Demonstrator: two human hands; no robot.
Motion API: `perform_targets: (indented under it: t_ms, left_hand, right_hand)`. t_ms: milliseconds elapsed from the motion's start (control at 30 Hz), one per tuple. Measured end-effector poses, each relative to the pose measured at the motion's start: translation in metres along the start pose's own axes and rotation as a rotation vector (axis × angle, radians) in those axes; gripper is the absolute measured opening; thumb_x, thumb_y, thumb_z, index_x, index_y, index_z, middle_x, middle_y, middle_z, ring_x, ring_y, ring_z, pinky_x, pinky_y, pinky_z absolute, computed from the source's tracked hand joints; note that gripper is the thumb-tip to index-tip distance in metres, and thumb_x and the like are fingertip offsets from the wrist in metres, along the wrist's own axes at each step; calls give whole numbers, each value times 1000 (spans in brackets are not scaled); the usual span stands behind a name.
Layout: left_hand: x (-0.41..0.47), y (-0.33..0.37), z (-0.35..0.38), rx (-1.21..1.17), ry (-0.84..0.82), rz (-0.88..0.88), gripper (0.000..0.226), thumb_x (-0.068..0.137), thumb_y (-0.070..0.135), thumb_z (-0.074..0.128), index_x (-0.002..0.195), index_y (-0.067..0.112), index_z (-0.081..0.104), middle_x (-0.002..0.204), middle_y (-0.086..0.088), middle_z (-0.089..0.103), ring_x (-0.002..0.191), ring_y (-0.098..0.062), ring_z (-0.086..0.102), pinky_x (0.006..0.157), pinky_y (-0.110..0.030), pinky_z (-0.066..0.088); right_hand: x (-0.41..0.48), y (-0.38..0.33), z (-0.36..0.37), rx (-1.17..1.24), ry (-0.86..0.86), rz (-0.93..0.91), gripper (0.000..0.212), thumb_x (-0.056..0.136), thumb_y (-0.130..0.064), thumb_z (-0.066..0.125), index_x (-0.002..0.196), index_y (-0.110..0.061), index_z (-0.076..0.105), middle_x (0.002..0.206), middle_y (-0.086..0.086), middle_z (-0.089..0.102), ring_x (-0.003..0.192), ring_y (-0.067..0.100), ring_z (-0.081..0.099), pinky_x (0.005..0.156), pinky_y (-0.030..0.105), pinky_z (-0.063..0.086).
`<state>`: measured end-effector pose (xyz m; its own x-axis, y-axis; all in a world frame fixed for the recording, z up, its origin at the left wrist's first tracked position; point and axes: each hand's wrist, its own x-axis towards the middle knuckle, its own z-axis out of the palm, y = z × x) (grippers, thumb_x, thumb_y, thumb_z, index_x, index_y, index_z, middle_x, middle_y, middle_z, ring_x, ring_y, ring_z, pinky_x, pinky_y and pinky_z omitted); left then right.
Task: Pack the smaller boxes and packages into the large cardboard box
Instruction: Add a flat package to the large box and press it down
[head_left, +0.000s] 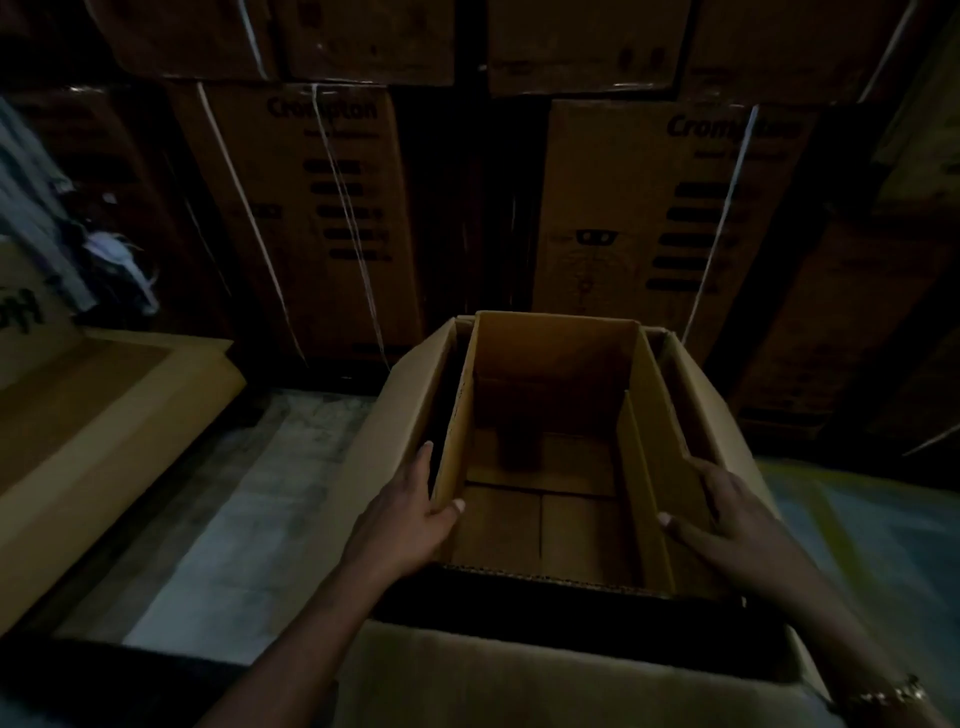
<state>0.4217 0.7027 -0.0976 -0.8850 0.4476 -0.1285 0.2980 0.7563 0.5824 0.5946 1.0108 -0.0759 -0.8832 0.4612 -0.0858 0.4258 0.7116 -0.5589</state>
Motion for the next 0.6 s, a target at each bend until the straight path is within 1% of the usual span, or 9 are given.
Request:
perform_targets:
  t_ms: [100, 133, 200, 233, 300, 400, 467, 600]
  left_hand:
    - [-15, -8, -11, -22, 79, 39, 84, 94, 54, 53, 157, 33, 2, 165, 1, 18, 145, -22, 29, 113, -44, 35]
    - [-19, -11, -14, -27, 101, 49, 82, 94, 53, 53, 157, 32, 5, 164, 1, 20, 144, -21, 30, 112, -43, 36]
    - [-27, -21, -25, -20, 150, 48, 80, 94, 53, 54, 157, 31, 9, 162, 1, 22, 142, -20, 30, 111, -38, 35]
    - [-31, -27, -31, -13, 172, 44, 80, 94, 53, 53, 157, 31, 10, 162, 2, 22, 142, -20, 29, 110, -36, 33]
    - [-36, -41, -43, 5, 204, 39, 78, 94, 53, 53, 157, 30, 12, 162, 2, 23, 143, -19, 28, 111, -35, 30]
    - [-42, -68, -66, 26, 264, 21, 74, 94, 51, 53, 156, 30, 19, 161, 2, 26, 144, -19, 27, 114, -39, 30]
    - [-44, -86, -81, 38, 294, 10, 72, 94, 52, 54, 155, 30, 23, 161, 1, 25, 145, -20, 27, 115, -44, 31]
    - [-49, -132, -116, 17, 326, -20, 72, 94, 51, 55, 155, 27, 24, 163, 1, 21, 147, -20, 24, 116, -48, 29]
  right_hand:
    - [1, -14, 0, -8, -5, -32, 80, 87, -49, 66, 152, -30, 24, 159, 5, 27, 136, 28, 40, 104, 42, 41]
    - [2, -18, 0, -13, -10, -32, 81, 87, -51, 65, 153, -32, 22, 160, 5, 25, 136, 29, 39, 105, 44, 40]
    - [7, -30, 2, -98, -10, -38, 81, 87, -56, 61, 153, -33, 20, 162, 3, 20, 140, 31, 33, 109, 52, 35]
    - [10, -37, 4, -154, -4, -50, 81, 87, -59, 58, 153, -34, 19, 163, 1, 18, 142, 30, 29, 111, 54, 32]
    - [17, -52, 8, -178, 10, -68, 80, 86, -63, 56, 152, -36, 19, 163, -1, 17, 144, 29, 26, 112, 57, 30]
    - [28, -82, 22, -205, 15, -80, 81, 85, -67, 54, 152, -40, 18, 163, -4, 17, 145, 28, 25, 114, 59, 26]
    - [37, -104, 33, -236, -6, -92, 82, 84, -69, 53, 152, -40, 17, 164, -4, 16, 146, 28, 23, 113, 59, 25]
    - [48, -162, 53, -204, -107, -170, 87, 80, -72, 48, 153, -38, 16, 164, -3, 13, 147, 28, 19, 113, 58, 23]
